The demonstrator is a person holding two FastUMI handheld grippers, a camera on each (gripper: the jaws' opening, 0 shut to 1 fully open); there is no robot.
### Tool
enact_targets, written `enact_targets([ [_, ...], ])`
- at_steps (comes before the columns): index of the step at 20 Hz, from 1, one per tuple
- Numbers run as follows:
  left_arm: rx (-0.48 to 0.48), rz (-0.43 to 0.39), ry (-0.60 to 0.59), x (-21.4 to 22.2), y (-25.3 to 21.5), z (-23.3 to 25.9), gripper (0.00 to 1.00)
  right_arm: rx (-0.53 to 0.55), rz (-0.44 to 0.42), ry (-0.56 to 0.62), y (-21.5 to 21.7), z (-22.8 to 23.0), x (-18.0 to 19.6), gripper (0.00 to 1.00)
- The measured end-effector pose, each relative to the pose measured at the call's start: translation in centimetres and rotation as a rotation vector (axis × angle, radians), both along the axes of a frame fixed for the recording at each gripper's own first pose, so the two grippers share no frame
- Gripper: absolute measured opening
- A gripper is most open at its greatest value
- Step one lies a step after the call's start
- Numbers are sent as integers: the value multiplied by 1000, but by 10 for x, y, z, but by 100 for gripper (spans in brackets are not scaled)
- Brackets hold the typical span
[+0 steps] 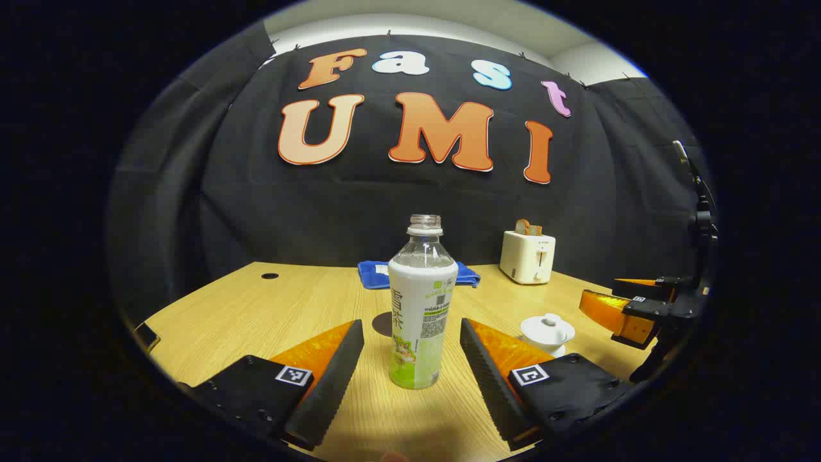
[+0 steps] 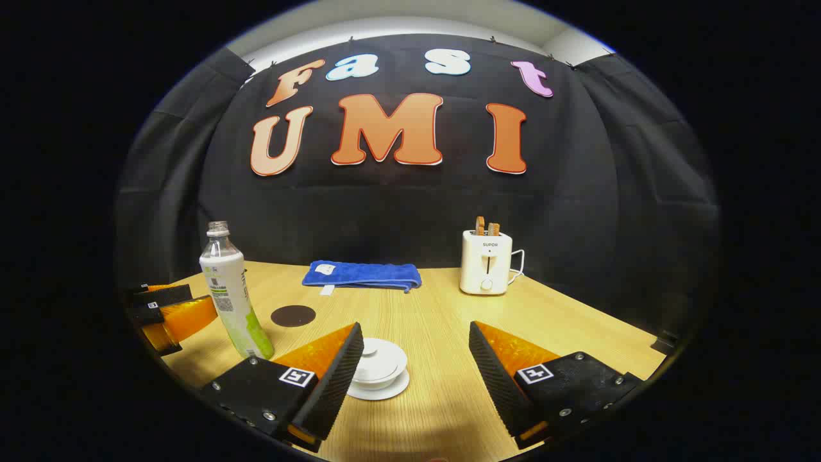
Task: Open the teacup lid with one hand, grasp the water bottle and pour water into the teacup with the other hand; after pouring, place the water bottle on the coaster and then close the teacup lid.
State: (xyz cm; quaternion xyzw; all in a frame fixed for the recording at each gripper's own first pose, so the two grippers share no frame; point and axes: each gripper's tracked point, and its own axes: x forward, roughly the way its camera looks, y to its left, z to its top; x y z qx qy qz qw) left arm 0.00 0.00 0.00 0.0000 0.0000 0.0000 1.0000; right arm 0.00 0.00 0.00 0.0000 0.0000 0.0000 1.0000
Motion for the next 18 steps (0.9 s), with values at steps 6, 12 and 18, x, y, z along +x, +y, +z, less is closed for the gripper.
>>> enact_targets([
  [6, -20, 18, 4, 2, 8, -1, 97, -16, 8, 13, 5, -6, 4, 99],
  [12, -24, 36, 11, 3, 14, -6, 97, -10, 18, 19, 7, -10, 5, 99],
  [18, -14, 39, 16, 5, 15, -8, 97, -10, 16, 22, 6, -11, 7, 99],
])
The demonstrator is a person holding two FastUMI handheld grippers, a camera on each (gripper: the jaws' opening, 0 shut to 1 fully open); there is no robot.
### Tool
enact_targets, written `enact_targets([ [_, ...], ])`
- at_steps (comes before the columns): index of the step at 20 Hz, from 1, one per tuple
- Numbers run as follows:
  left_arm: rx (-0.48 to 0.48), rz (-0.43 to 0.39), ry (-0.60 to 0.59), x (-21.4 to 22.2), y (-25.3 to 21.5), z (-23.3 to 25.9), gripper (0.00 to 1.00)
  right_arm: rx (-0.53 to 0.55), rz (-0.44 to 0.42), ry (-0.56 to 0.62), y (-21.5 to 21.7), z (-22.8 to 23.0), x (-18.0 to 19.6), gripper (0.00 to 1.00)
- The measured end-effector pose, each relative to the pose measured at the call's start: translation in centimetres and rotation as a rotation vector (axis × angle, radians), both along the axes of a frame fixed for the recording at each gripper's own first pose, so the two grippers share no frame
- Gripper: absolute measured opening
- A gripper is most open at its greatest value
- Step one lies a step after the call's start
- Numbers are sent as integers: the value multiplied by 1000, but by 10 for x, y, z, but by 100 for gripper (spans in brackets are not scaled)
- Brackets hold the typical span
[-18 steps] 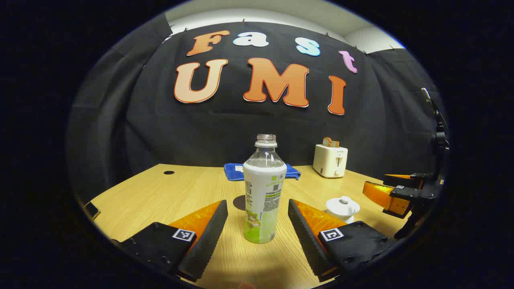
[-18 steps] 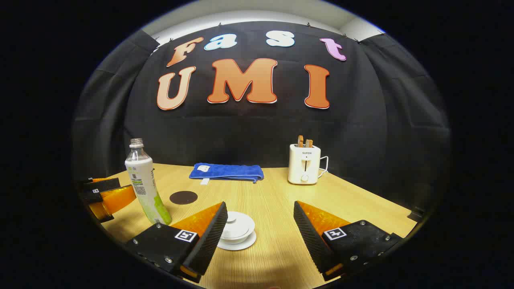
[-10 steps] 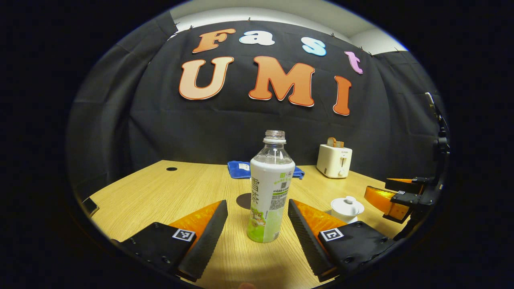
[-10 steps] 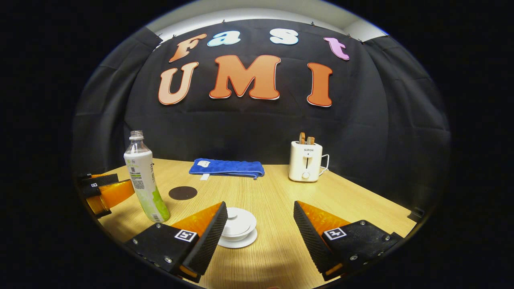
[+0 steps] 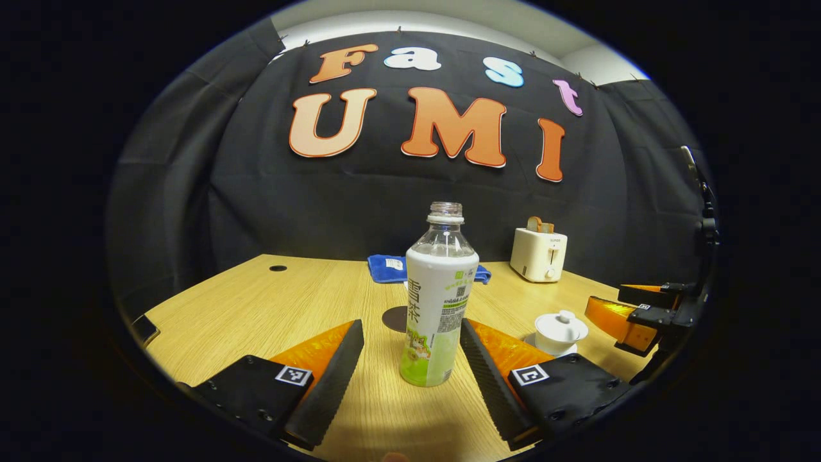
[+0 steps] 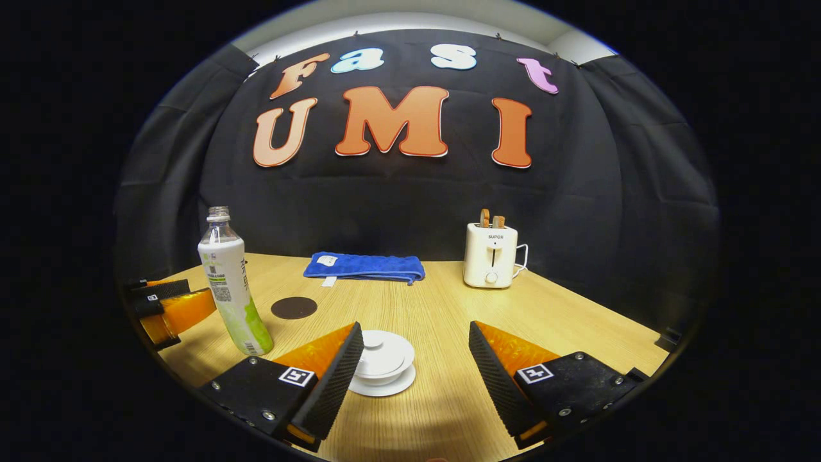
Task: Open the teacup lid with one hand, grasp the water bottle and pour water into the teacup with the other hand; after pouring, place the water bottle on the coaster and then close the teacup lid.
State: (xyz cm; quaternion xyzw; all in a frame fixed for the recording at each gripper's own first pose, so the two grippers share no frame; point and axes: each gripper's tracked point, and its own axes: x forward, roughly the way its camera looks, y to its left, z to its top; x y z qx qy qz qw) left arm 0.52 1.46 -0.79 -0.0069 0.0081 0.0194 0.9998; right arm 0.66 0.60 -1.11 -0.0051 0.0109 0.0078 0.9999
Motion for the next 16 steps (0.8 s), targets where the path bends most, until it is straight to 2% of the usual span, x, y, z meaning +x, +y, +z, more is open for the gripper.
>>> enact_targets([
  [8, 13, 5, -5, -1, 2, 2, 97, -15, 43, 14, 18, 3, 14, 99],
  [14, 11, 11, -1, -1, 5, 1, 97, -37, 88, 78, 38, -8, 37, 98],
  [16, 9, 13, 2, 0, 6, 2, 97, -42, 96, 107, 42, -14, 43, 90],
])
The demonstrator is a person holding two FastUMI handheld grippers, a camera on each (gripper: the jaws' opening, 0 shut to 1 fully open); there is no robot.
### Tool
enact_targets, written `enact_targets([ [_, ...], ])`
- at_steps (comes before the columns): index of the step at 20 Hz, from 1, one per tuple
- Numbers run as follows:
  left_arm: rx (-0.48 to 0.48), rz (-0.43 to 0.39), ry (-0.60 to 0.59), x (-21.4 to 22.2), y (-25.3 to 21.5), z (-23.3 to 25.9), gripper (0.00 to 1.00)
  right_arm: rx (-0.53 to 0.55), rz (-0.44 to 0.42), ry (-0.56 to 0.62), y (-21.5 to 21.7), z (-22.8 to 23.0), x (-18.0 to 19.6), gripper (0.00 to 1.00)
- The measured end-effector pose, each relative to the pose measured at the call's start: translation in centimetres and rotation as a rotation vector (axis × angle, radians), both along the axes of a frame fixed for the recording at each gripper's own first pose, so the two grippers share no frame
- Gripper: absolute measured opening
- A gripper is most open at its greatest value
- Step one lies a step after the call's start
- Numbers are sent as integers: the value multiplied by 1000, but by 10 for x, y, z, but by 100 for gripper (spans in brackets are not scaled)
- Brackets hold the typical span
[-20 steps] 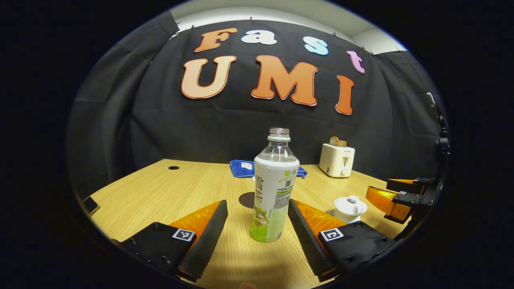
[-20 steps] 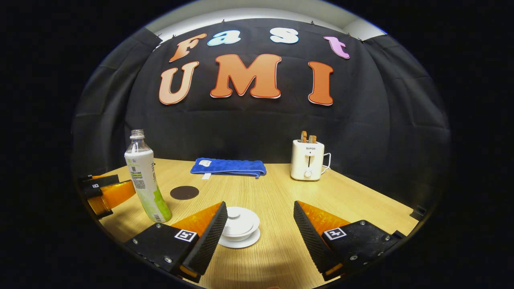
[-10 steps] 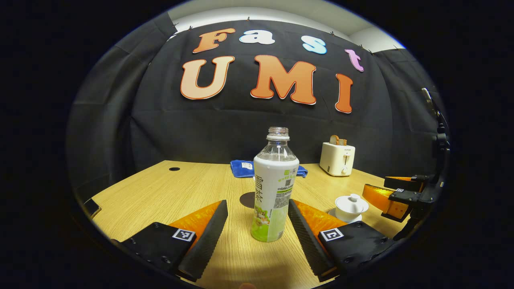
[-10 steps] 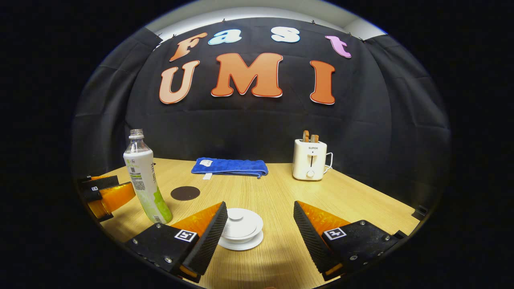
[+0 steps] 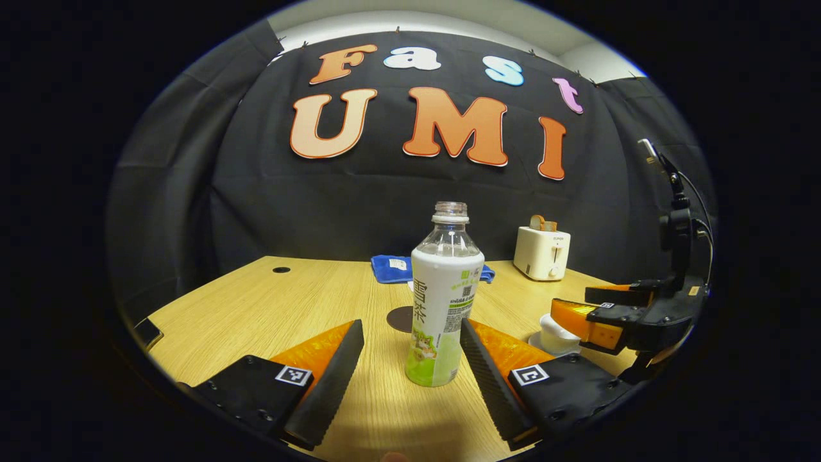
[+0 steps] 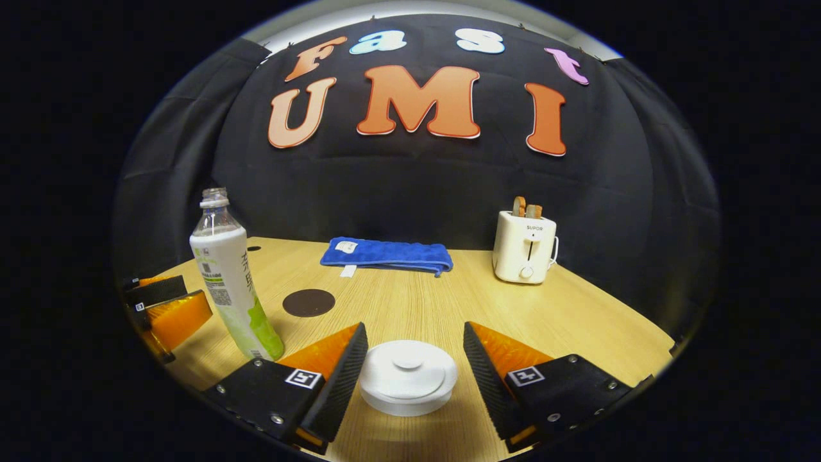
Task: Open the teacup lid with one hand, grasp the water bottle and pour water into the teacup with the other hand; after pouring, place the water bottle on the coaster and then close the teacup lid.
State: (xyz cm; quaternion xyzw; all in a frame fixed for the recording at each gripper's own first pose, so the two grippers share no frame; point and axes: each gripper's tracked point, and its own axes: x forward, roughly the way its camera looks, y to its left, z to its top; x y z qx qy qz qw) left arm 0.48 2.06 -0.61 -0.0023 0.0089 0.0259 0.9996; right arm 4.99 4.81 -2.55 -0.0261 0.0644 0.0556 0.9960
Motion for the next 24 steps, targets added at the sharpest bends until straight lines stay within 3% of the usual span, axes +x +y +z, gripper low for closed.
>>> enact_targets([
  [2, -1, 1, 3, 1, 0, -2, 97, 5, 7, 22, 2, -4, 4, 78],
  [3, -1, 2, 4, 1, 1, -3, 97, 7, 9, 28, 3, -5, 5, 67],
  [10, -4, 5, 8, 2, 2, -3, 97, 16, 12, 45, 4, -7, 8, 32],
  [11, -3, 5, 8, 2, 2, -4, 97, 18, 13, 44, 5, -7, 9, 22],
  [15, 2, 4, 7, 3, 1, -2, 97, 46, 5, 36, -4, 1, 5, 21],
  [24, 27, -35, 13, 15, -20, -3, 97, 73, -113, 13, -72, 11, -13, 20],
])
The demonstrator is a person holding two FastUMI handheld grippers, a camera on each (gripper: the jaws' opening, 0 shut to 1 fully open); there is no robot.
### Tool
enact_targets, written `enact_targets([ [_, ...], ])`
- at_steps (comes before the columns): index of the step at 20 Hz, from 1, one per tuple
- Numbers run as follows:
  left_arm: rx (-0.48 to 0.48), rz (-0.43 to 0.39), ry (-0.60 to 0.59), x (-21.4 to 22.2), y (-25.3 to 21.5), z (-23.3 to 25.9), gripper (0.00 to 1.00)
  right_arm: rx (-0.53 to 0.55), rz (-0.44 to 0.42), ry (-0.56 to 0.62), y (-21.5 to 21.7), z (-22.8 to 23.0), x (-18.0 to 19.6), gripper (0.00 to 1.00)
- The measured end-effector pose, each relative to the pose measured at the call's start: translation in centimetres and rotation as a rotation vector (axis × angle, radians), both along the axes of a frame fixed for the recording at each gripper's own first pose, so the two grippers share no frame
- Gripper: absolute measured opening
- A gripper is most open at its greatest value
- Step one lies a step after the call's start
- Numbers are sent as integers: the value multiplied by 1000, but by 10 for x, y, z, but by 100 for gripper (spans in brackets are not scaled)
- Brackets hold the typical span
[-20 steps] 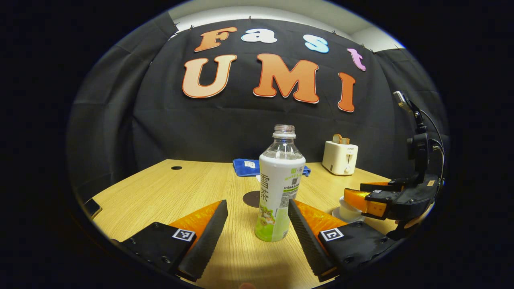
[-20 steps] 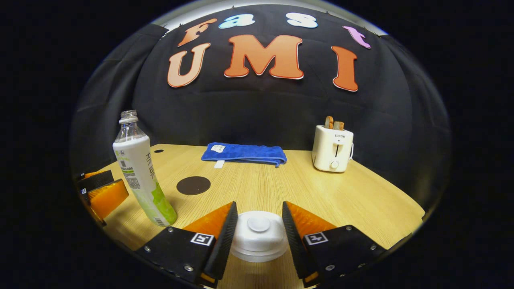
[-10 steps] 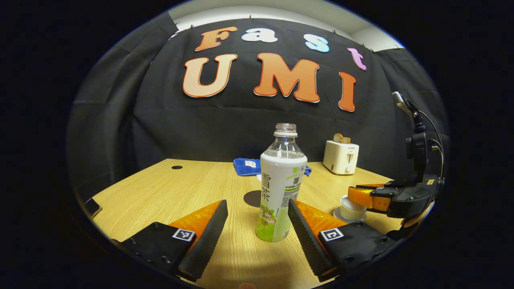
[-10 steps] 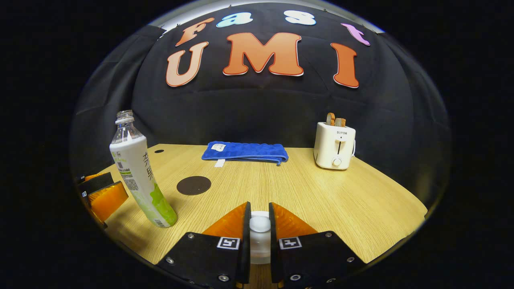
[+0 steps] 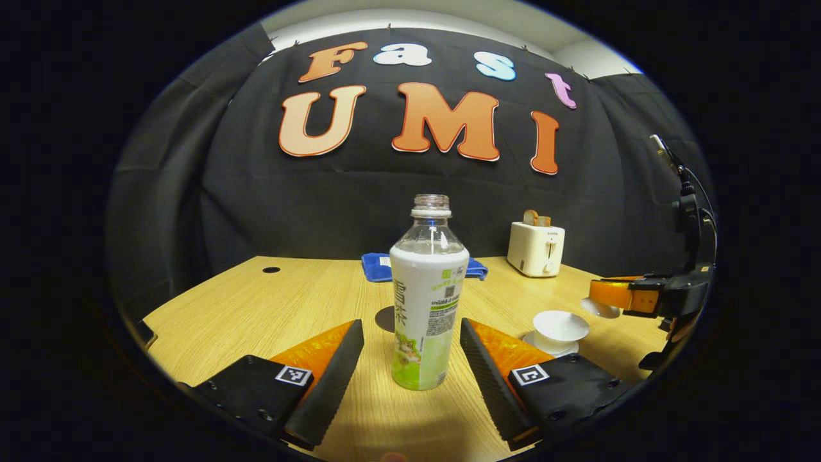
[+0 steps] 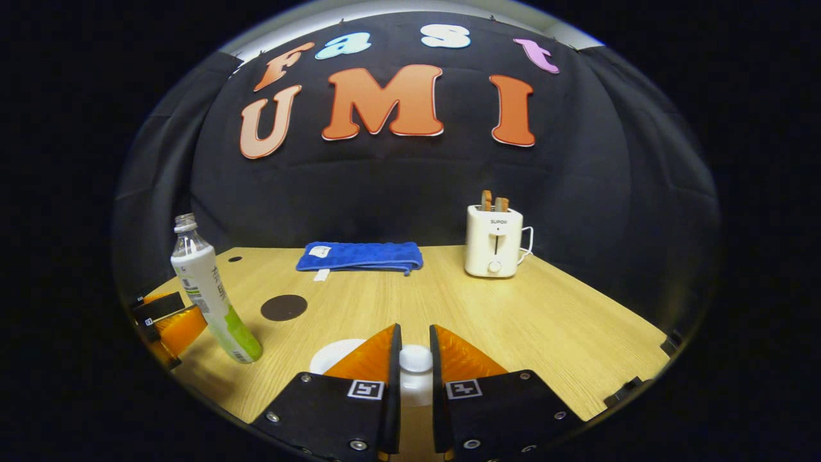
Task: Open the teacup lid with one hand, grasp the water bottle and pour water into the teacup with the other hand; after pouring, place the water bottle on the coaster and then close the teacup lid.
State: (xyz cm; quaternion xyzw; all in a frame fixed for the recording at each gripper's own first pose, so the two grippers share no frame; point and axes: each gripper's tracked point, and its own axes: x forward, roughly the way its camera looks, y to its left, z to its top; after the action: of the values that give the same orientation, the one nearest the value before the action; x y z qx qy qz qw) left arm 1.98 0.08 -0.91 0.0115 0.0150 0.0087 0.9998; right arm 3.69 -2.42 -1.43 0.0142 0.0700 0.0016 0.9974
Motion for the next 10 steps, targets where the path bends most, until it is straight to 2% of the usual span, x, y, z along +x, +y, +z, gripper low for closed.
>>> enact_targets([
  [5, 11, 16, 15, 16, -1, -7, 97, -14, -48, 17, -33, -6, 5, 20],
  [10, 32, 26, 36, 30, -4, -10, 97, -16, -50, 7, -46, -2, 16, 20],
])
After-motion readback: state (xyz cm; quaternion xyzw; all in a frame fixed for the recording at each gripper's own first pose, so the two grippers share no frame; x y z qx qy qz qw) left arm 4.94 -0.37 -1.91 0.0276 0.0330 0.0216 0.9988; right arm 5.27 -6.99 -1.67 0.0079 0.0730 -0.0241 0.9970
